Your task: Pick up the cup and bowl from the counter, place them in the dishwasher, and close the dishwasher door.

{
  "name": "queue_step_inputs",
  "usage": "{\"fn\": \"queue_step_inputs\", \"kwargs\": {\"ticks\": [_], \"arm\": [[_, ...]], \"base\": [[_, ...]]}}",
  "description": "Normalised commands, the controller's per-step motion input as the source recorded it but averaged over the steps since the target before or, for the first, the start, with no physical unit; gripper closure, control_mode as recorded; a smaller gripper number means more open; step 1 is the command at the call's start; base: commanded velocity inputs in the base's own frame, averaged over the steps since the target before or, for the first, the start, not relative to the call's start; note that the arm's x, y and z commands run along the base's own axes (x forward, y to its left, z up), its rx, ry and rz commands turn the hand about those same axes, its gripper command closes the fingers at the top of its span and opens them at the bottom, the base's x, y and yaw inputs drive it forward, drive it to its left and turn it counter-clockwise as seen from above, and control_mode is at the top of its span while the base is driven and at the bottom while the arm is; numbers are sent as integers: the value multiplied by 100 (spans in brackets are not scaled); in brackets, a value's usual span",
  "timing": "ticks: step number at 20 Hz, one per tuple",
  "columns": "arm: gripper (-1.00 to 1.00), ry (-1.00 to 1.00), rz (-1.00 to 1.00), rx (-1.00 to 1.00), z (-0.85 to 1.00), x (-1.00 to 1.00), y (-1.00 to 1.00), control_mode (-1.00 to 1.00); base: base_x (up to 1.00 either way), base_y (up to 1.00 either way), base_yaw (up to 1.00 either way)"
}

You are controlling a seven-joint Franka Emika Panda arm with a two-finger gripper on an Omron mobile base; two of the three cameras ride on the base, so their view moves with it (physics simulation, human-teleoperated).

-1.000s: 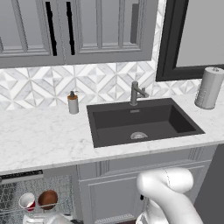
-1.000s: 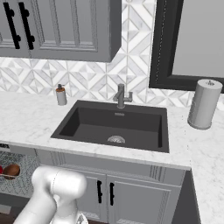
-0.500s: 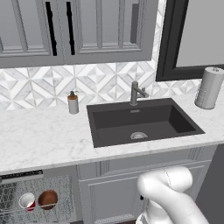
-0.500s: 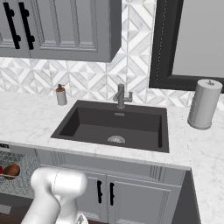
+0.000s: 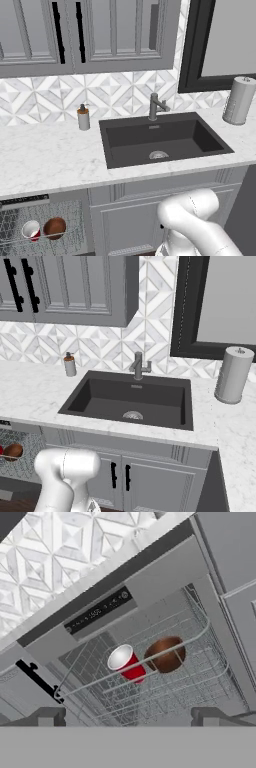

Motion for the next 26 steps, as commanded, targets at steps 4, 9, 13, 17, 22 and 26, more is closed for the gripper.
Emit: {"fn": "queue_step_inputs", "kwargs": {"ticks": [4, 9, 13, 17, 22, 26], "arm": [[-100, 0, -5, 0, -45, -8, 0, -100], [-100, 0, -4, 0, -50, 0, 0, -100], [-100, 0, -2, 0, -62, 0, 0, -100], [-100, 1, -1, 0, -62, 3, 9, -100], [-100, 0, 0, 0, -68, 16, 36, -100], [-100, 0, 1, 0, -67, 13, 34, -100]], "base": [[0, 0, 0], [0, 0, 0], [0, 0, 0], [0, 0, 0], [0, 0, 0], [0, 0, 0]]}}
